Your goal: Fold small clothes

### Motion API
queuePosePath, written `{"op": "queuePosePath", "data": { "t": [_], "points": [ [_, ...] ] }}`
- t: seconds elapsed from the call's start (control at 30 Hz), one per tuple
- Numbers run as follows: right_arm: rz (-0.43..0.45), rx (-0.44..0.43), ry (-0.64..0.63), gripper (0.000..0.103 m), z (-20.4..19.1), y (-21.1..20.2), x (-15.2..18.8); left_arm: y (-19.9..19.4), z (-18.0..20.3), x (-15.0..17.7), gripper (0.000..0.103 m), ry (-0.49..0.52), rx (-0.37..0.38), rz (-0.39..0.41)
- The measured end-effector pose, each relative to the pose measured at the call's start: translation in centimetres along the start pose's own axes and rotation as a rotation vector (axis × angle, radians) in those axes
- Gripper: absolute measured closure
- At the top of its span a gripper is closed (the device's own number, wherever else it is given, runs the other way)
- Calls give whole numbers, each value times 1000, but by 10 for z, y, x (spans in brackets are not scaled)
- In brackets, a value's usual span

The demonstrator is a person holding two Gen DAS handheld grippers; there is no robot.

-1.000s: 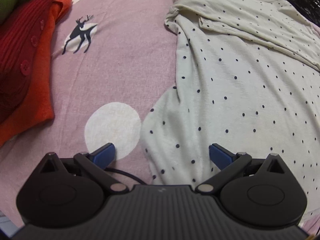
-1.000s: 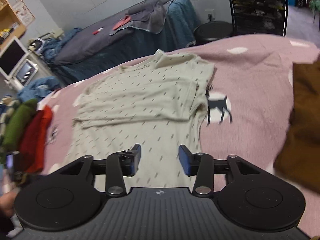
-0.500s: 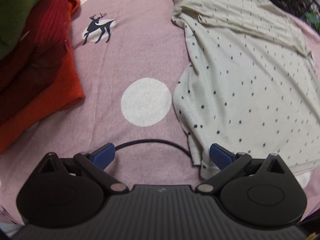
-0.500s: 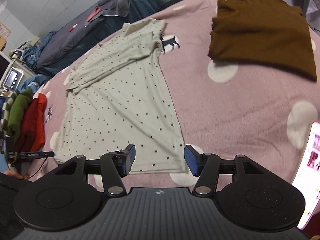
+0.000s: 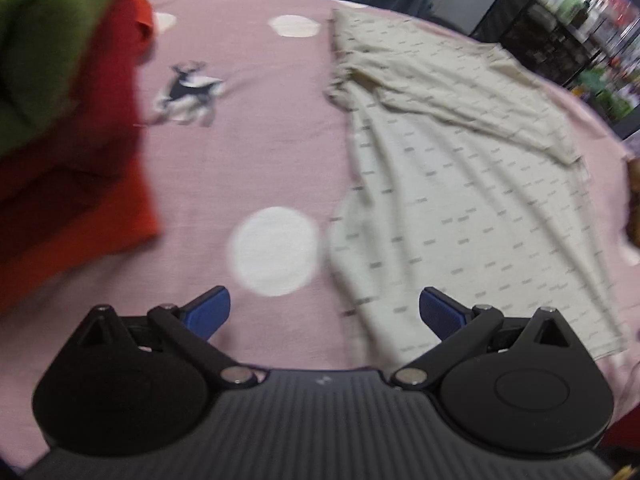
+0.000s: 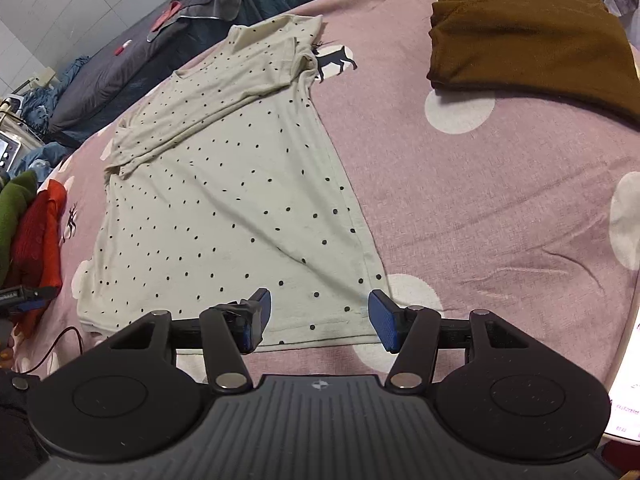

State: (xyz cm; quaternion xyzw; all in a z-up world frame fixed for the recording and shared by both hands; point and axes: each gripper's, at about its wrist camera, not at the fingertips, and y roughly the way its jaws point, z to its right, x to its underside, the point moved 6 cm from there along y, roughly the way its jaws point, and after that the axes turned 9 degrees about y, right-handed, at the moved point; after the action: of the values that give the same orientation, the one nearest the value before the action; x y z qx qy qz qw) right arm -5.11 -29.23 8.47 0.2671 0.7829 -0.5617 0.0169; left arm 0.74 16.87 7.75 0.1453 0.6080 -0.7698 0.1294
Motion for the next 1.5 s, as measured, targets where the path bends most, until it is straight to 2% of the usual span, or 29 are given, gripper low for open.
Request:
{"op": "queuePosePath", "data": {
  "t": [0.07, 0.13, 0.23, 0.33, 0.4, 0.47, 0.6, 0.63, 0.73, 0.9, 0.93, 0.97, 1.0, 1.07, 1.1, 1.17, 1.33, 1.5],
  "points": [
    [0, 17, -4, 12, 2, 2, -1, 16, 14, -1, 1, 8, 7, -17],
    [-2, 33, 2, 12, 6, 3, -1, 35, 25, 1, 11, 32, 5, -52],
    [-6, 43, 34, 12, 12, 3, -1, 57, 41, 11, 22, 54, 44, -134],
    [-2, 42, 63, 12, 18, 2, 0, 62, 54, 19, 22, 132, -18, -137],
    [-7, 46, 76, 12, 21, 3, 1, 60, 57, 21, 25, 129, -18, -144],
    [-6, 46, 79, 11, 22, 4, 1, 58, 60, 24, 37, 101, 9, -149],
    [-3, 84, 78, 8, 26, 9, -1, 53, 50, 25, 84, 65, -25, -151],
    [1, 91, 80, 8, 28, 10, -1, 52, 46, 26, 90, 33, -3, -153],
    [-1, 97, 90, 8, 32, 16, -2, 50, 42, 27, 95, -26, 52, -152],
    [-61, 112, 64, 9, 27, 39, 0, 52, 52, 33, 96, 29, 49, -170],
    [-61, 116, 52, 13, 24, 41, 0, 52, 53, 34, 96, 30, 48, -168],
    [-63, 119, 36, 31, 21, 42, -1, 51, 53, 34, 96, 29, 46, -166],
    [-74, 116, 26, 43, 20, 43, 0, 51, 53, 36, 96, 22, 46, -165],
    [-104, 96, 27, 81, 19, 46, 3, 49, 51, 36, 97, 10, 48, -163],
    [-110, 89, 32, 88, 20, 45, 4, 48, 51, 36, 97, 10, 47, -162],
    [-108, 85, 43, 94, 24, 42, 4, 47, 49, 35, 97, 2, 46, -160],
    [-94, 33, 120, 96, 26, 32, -6, 42, 40, 24, 97, -52, 41, -137],
    [-83, -57, 168, 96, 10, 34, -35, 44, 39, -10, 97, -75, 33, -104]
  ]
}}
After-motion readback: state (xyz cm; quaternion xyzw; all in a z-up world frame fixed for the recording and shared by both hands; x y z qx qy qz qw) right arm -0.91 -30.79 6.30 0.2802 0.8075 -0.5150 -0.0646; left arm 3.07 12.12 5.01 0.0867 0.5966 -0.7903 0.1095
